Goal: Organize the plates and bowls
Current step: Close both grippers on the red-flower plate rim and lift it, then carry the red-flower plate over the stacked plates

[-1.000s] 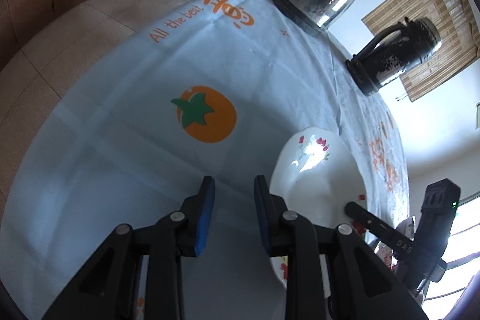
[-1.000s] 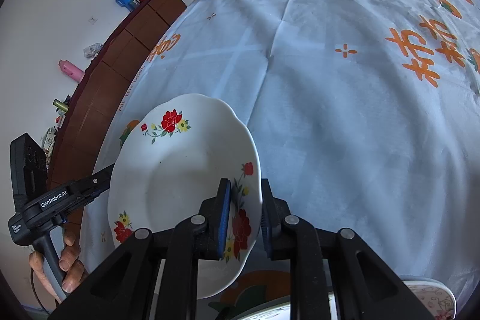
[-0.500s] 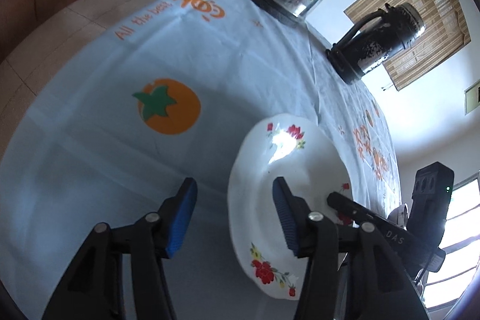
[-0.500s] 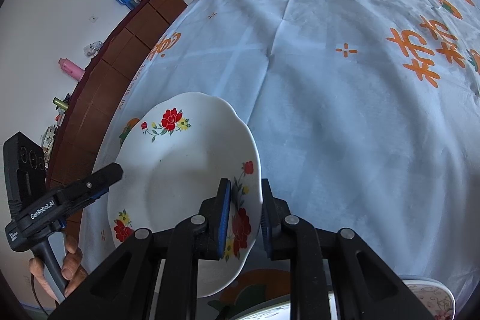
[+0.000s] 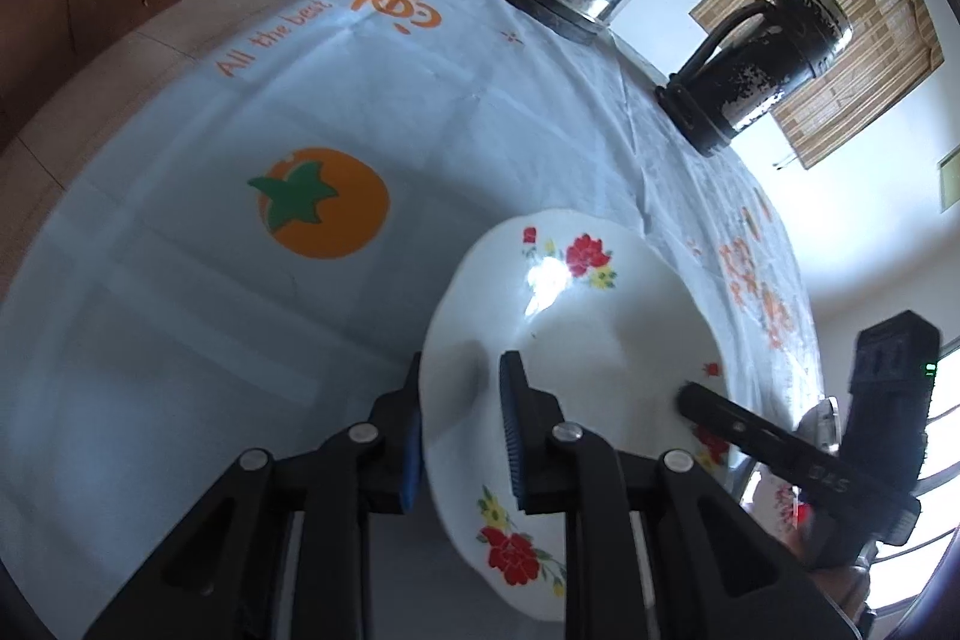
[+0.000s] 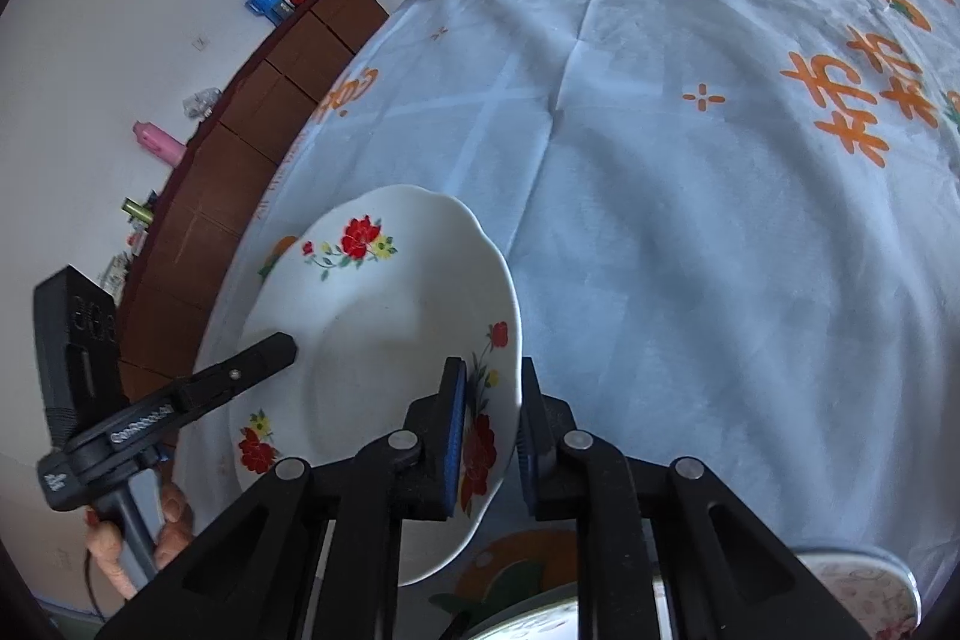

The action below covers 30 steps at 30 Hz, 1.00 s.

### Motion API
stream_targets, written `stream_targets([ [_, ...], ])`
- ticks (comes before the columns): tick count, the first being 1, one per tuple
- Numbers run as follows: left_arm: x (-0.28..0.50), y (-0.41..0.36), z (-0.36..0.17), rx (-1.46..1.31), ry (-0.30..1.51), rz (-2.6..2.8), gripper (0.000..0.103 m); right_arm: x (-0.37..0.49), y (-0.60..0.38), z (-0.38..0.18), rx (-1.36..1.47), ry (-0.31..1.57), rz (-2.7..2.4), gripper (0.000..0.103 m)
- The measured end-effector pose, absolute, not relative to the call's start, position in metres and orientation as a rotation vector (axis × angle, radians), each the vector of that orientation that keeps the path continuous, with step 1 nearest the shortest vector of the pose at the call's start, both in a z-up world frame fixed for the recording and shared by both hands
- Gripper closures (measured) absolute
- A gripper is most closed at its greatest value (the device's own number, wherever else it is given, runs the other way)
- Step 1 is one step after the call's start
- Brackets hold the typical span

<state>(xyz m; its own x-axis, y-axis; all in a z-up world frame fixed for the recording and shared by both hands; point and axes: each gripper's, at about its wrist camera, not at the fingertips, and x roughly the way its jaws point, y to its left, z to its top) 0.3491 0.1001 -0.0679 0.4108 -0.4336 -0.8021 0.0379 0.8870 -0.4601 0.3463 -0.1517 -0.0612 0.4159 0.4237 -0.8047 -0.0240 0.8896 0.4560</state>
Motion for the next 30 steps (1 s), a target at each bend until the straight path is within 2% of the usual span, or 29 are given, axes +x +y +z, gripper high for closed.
stream_targets([
  [17, 0.342, 0.099, -0.049, -0.396, 1.041, -0.360, 0.085, 0.309, -0.145, -0.029, 0.366, 1.041, 0.286, 0.089],
  [30, 0.309, 0.060, -0.014, -0.335, 0.992, -0.469, 0.083, 0.247, -0.176, 0.012, 0.391, 0.970, 0.209, 0.089],
])
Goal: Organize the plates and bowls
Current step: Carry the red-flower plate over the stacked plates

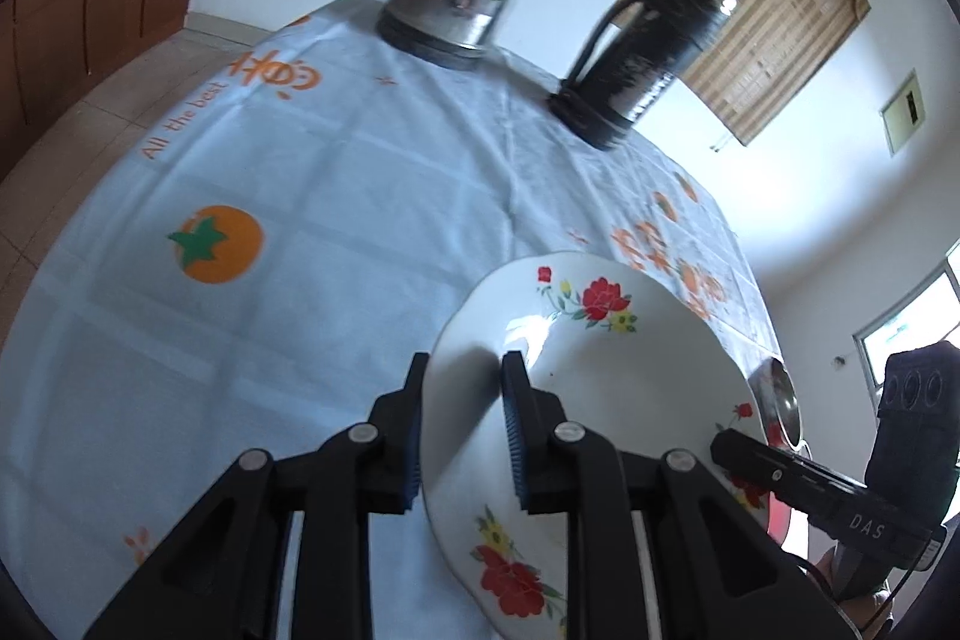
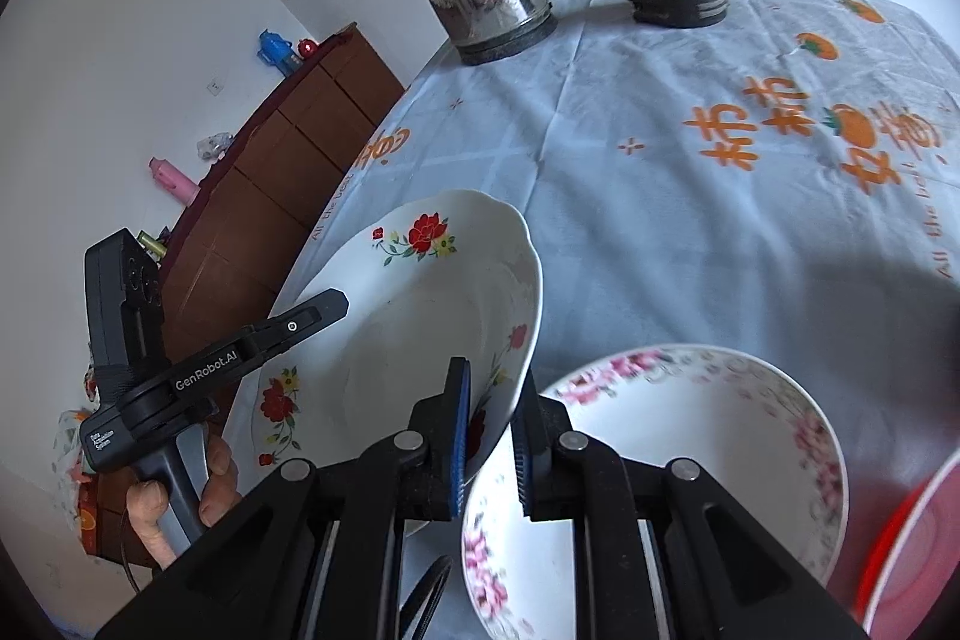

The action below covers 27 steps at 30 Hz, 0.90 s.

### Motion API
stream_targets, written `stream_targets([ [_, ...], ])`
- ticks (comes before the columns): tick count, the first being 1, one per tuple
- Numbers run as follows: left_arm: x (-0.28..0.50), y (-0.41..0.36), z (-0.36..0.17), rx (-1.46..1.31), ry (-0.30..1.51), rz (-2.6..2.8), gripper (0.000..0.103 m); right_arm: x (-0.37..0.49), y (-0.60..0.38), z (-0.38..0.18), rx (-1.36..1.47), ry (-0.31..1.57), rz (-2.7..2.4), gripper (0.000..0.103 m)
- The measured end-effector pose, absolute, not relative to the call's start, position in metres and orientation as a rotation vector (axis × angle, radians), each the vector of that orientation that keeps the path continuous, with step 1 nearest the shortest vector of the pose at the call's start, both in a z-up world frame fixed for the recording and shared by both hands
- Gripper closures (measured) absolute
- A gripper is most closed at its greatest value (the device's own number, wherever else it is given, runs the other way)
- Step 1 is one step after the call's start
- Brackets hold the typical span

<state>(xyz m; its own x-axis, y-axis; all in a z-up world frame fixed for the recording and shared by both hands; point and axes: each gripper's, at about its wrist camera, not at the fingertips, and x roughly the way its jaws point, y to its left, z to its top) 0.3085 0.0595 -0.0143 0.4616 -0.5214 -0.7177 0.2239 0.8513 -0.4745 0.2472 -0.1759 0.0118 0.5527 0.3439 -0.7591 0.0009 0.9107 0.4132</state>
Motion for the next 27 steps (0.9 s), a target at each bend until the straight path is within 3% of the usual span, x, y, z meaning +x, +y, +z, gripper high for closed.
stream_targets([
  [8, 0.275, 0.021, 0.004, -0.251, 0.972, -0.511, 0.084, 0.201, -0.209, 0.016, 0.445, 0.934, 0.163, 0.089],
  [27, 0.241, -0.055, -0.037, -0.086, 1.047, -0.515, 0.079, 0.146, -0.263, -0.032, 0.552, 0.972, 0.049, 0.088],
])
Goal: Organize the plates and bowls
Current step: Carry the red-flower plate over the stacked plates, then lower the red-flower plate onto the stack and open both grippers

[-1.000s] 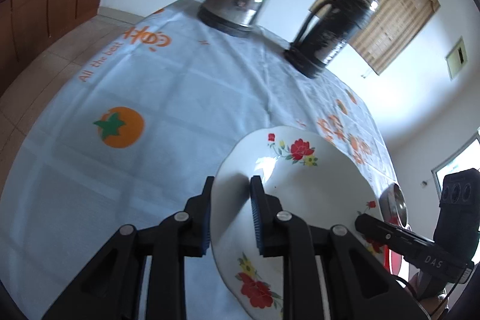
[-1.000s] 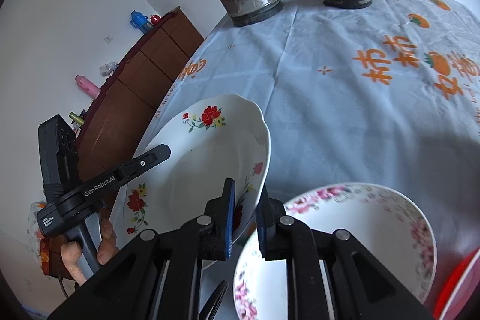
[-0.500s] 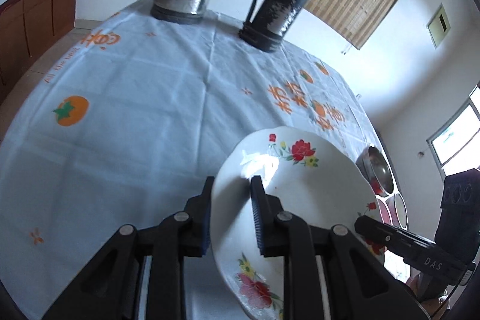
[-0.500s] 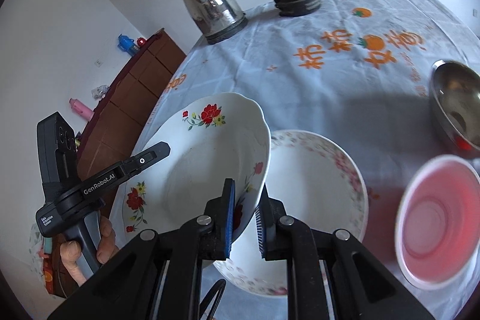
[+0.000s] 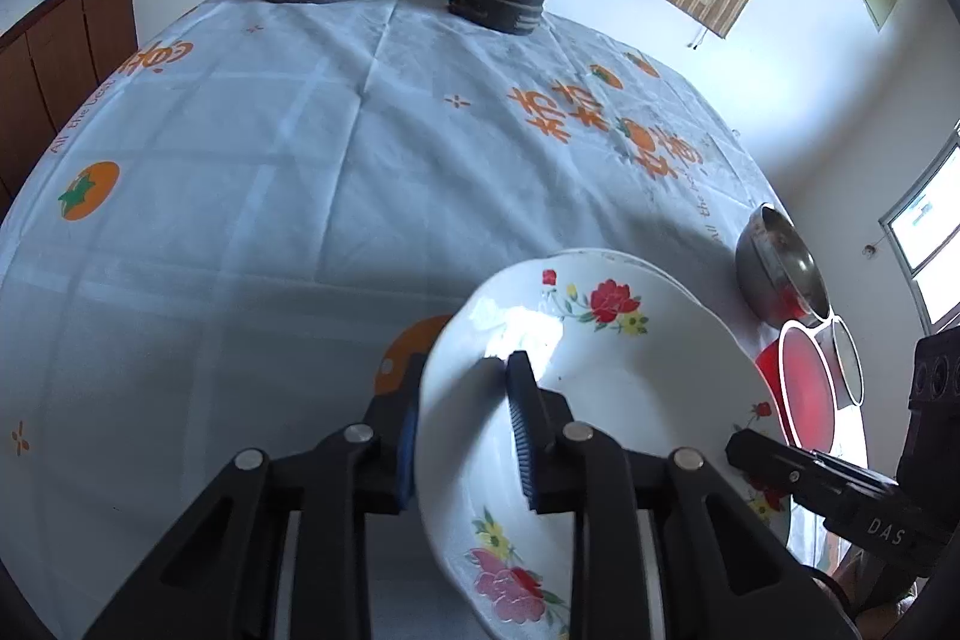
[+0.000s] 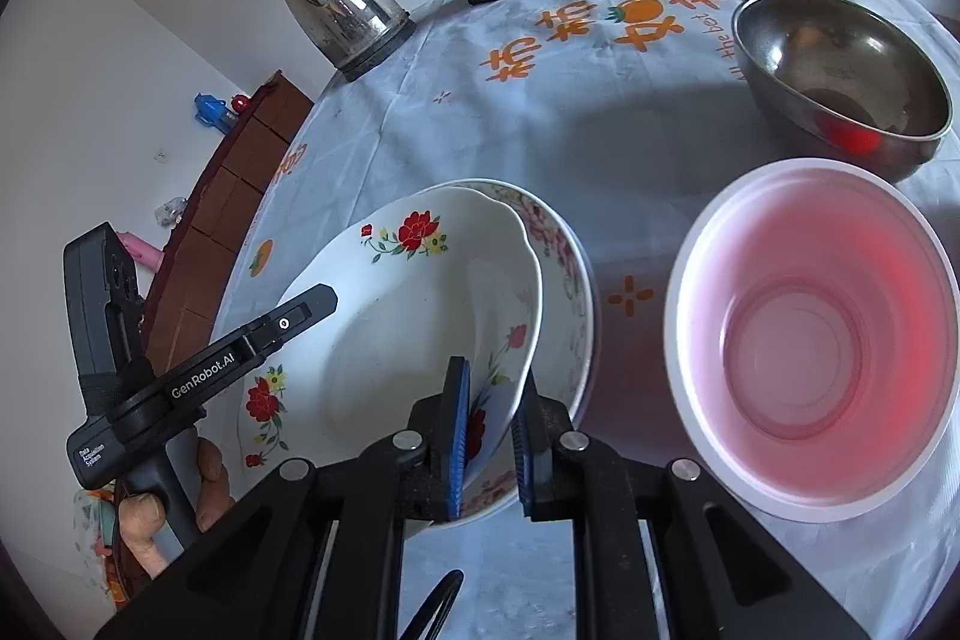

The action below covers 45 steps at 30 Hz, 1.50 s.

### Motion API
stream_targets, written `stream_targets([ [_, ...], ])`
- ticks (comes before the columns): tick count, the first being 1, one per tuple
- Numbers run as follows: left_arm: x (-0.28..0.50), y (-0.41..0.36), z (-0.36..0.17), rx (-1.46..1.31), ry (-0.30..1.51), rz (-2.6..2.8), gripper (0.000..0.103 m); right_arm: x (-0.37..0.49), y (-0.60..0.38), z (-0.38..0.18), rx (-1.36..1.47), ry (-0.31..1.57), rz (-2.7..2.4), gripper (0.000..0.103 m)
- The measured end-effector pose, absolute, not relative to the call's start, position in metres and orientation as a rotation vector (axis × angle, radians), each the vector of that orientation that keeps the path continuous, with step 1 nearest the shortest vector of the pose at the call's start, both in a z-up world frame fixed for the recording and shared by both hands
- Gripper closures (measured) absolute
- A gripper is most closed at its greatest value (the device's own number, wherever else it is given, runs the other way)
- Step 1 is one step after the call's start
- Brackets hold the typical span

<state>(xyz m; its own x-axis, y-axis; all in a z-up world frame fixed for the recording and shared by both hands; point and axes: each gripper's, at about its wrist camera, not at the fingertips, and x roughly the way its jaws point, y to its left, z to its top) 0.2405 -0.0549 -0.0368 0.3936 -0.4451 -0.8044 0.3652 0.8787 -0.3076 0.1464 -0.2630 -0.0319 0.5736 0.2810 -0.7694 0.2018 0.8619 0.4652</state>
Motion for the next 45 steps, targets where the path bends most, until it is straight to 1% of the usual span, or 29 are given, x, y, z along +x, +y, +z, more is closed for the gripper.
stream_targets([
  [4, 0.237, -0.059, -0.040, -0.063, 1.037, -0.497, 0.078, 0.143, -0.264, -0.035, 0.546, 0.975, 0.042, 0.088],
  [9, 0.235, -0.064, -0.047, -0.062, 1.033, -0.495, 0.072, 0.143, -0.261, -0.031, 0.481, 0.962, 0.018, 0.088],
  [15, 0.236, -0.065, -0.046, -0.052, 1.033, -0.498, 0.072, 0.144, -0.261, -0.031, 0.484, 0.970, 0.006, 0.088],
  [17, 0.237, -0.066, -0.045, -0.042, 1.029, -0.500, 0.074, 0.146, -0.263, -0.032, 0.493, 0.981, 0.002, 0.088],
  [25, 0.234, -0.052, -0.003, -0.001, 0.926, -0.494, 0.074, 0.149, -0.266, -0.029, 0.525, 1.008, -0.018, 0.088],
  [31, 0.233, -0.021, 0.016, -0.026, 0.904, -0.476, 0.074, 0.147, -0.266, -0.026, 0.521, 1.018, -0.027, 0.088],
  [32, 0.232, -0.016, 0.017, -0.031, 0.905, -0.474, 0.073, 0.146, -0.266, -0.026, 0.530, 1.023, -0.024, 0.088],
  [33, 0.231, -0.010, 0.018, -0.036, 0.907, -0.466, 0.066, 0.147, -0.266, -0.026, 0.540, 1.028, -0.021, 0.087],
  [34, 0.230, -0.003, 0.019, -0.042, 0.904, -0.462, 0.062, 0.146, -0.267, -0.026, 0.553, 1.033, -0.018, 0.087],
  [35, 0.228, 0.003, 0.019, -0.041, 0.898, -0.449, 0.054, 0.145, -0.267, -0.026, 0.556, 1.037, -0.016, 0.087],
  [36, 0.227, 0.007, 0.019, -0.039, 0.889, -0.433, 0.051, 0.145, -0.266, -0.025, 0.553, 1.040, -0.014, 0.085],
  [37, 0.225, 0.013, 0.019, -0.034, 0.875, -0.411, 0.050, 0.145, -0.265, -0.024, 0.550, 1.039, -0.009, 0.084],
  [39, 0.223, 0.017, 0.016, -0.022, 0.868, -0.386, 0.049, 0.145, -0.263, -0.023, 0.552, 1.040, -0.005, 0.077],
  [42, 0.227, 0.020, 0.003, -0.025, 0.881, -0.359, 0.046, 0.145, -0.259, -0.021, 0.527, 1.042, -0.016, 0.074],
  [45, 0.230, 0.022, -0.010, -0.040, 0.910, -0.354, 0.046, 0.143, -0.254, -0.017, 0.483, 1.048, -0.022, 0.074],
])
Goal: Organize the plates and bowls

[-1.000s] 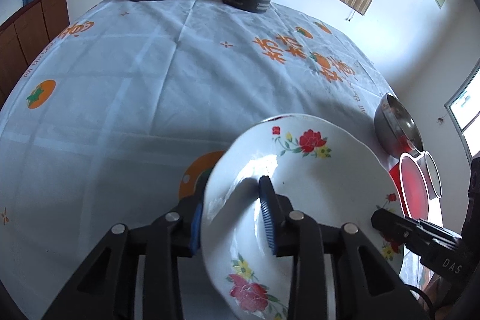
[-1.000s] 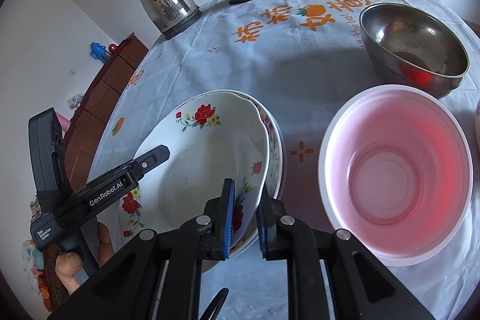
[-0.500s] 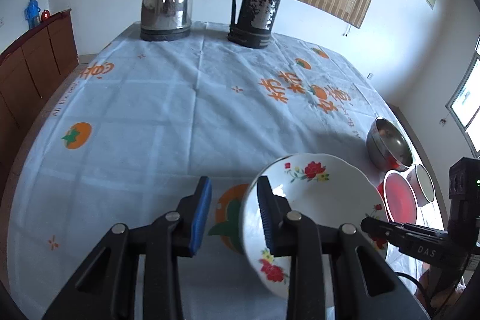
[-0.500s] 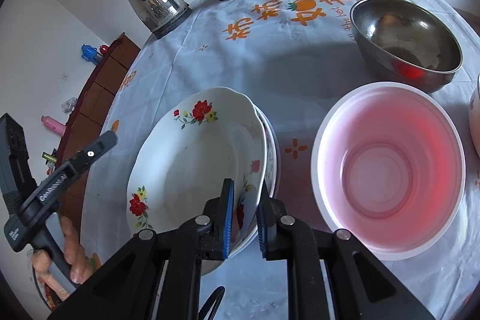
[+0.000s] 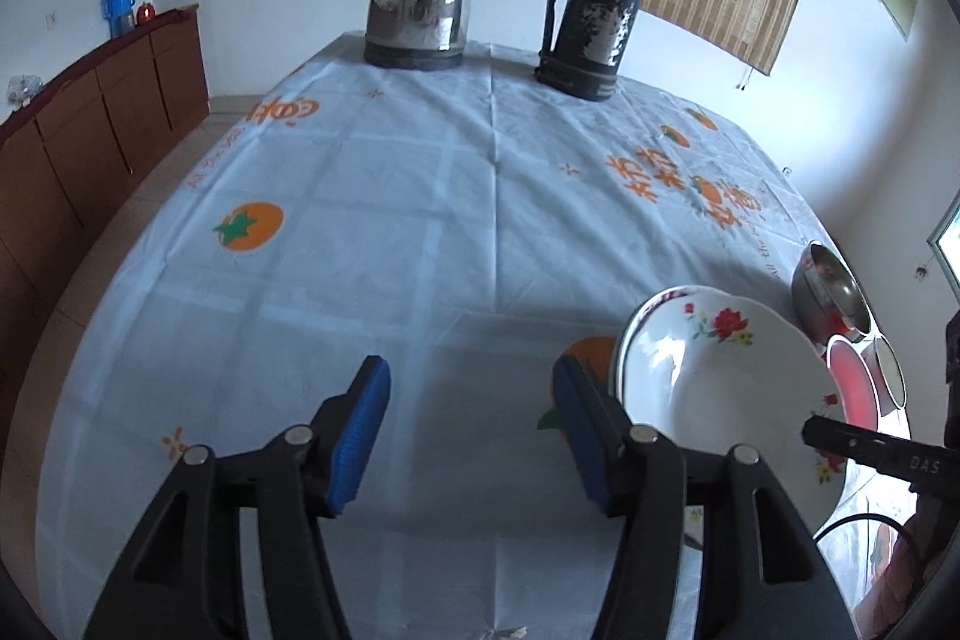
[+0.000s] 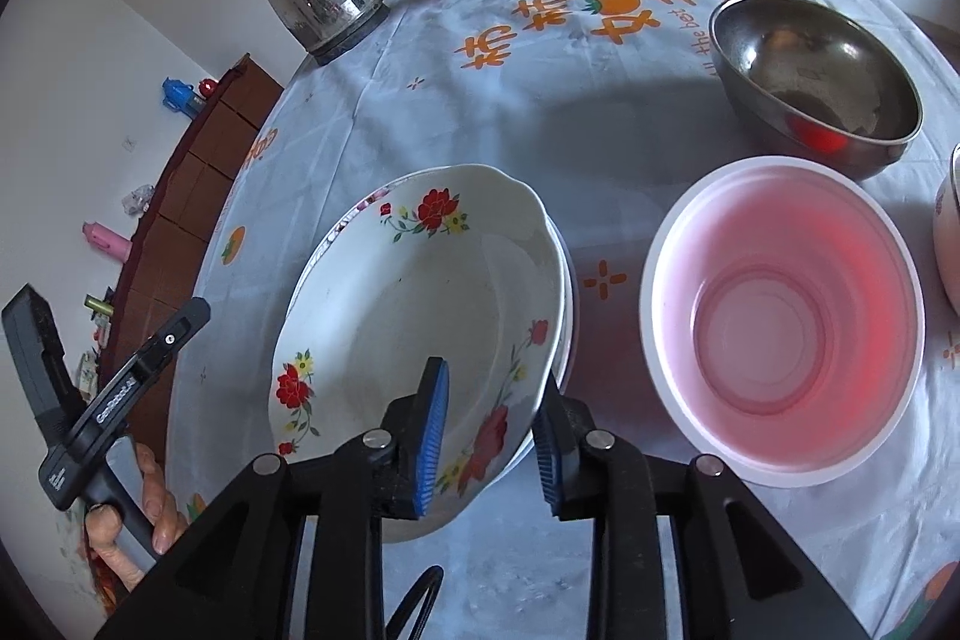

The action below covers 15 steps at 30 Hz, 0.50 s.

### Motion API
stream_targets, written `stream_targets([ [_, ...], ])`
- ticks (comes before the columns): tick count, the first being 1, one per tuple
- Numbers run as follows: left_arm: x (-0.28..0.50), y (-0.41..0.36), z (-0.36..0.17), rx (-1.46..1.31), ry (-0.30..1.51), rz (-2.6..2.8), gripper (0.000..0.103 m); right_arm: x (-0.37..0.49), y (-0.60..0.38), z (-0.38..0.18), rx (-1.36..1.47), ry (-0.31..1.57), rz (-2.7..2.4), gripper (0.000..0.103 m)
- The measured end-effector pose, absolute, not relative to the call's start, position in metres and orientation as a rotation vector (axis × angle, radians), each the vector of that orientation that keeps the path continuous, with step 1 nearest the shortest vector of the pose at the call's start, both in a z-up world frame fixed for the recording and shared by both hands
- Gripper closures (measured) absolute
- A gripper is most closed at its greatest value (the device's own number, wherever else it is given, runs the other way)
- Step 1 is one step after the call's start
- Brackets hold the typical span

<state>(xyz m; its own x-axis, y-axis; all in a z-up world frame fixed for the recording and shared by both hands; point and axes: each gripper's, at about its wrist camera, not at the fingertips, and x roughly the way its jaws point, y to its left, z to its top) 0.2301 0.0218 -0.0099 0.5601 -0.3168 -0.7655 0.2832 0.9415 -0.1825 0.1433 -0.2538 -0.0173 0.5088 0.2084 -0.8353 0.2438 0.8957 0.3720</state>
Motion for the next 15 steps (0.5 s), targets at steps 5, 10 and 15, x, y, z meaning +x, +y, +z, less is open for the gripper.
stream_targets([
  [5, 0.230, 0.019, -0.017, -0.037, 0.914, -0.353, 0.046, 0.142, -0.250, -0.012, 0.377, 1.050, -0.084, 0.057],
  [10, 0.229, 0.021, -0.012, -0.052, 0.906, -0.357, 0.046, 0.143, -0.250, -0.009, 0.321, 1.020, -0.092, 0.056],
  [15, 0.224, 0.024, -0.004, -0.050, 0.881, -0.350, 0.046, 0.129, -0.240, 0.010, 0.237, 0.901, -0.118, 0.056],
])
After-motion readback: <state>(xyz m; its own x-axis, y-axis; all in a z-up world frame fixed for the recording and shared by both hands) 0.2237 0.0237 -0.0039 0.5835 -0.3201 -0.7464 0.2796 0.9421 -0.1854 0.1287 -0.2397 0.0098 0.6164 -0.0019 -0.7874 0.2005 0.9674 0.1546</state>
